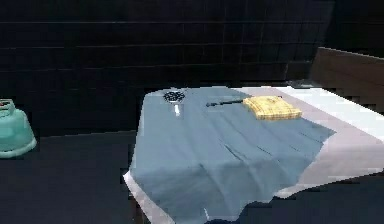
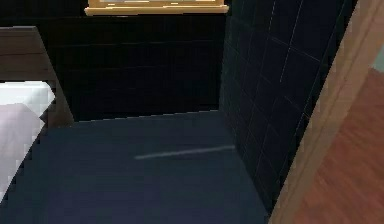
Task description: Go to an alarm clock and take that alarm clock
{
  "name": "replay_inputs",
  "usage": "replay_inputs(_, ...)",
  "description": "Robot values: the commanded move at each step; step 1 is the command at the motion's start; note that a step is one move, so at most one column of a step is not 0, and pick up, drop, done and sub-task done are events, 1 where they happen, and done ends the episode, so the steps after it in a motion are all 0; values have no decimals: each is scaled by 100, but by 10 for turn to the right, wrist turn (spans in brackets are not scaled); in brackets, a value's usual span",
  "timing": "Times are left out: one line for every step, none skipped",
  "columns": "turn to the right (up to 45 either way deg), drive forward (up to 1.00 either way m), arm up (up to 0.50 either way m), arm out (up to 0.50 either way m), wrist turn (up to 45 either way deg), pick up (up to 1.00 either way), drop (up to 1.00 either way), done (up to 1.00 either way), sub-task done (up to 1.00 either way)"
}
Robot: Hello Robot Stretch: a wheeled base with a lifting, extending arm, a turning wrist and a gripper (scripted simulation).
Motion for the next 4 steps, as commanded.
replay_inputs(0, 20, 0, 0, 0, 0, 0, 0, 0)
replay_inputs(-450, 0, 0, 0, 0, 0, 0, 0, 0)
replay_inputs(0, 30, 0, 0, 0, 0, 0, 0, 0)
replay_inputs(-450, 0, 0, 0, 0, 0, 0, 0, 0)
